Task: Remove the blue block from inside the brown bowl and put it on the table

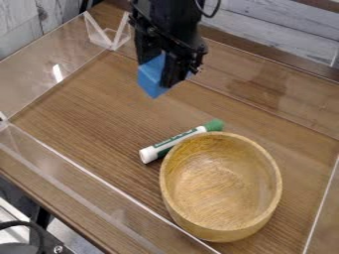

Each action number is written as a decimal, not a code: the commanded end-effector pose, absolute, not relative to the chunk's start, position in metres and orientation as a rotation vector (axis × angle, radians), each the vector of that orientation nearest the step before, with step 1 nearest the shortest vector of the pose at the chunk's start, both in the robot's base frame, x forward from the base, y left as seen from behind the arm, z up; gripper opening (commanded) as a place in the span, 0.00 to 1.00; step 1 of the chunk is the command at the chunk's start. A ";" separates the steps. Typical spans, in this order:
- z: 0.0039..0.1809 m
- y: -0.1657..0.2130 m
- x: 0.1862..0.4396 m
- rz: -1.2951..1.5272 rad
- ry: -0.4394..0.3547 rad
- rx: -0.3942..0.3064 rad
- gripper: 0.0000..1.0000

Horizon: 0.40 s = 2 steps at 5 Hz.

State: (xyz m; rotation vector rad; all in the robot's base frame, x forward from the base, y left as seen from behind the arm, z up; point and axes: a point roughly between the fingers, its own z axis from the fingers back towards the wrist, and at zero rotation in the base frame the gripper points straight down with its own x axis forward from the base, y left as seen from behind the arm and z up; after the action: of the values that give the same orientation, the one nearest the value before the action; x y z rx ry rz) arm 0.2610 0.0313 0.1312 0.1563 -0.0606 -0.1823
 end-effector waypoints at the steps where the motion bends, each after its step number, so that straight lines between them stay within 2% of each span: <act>1: 0.132 0.041 0.270 -0.146 -0.108 0.160 0.00; 2: 0.121 0.048 0.273 -0.121 -0.120 0.158 0.00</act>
State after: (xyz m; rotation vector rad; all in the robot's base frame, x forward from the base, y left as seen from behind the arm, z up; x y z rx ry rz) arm 0.2691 0.0464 0.1105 0.1507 -0.0800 -0.1316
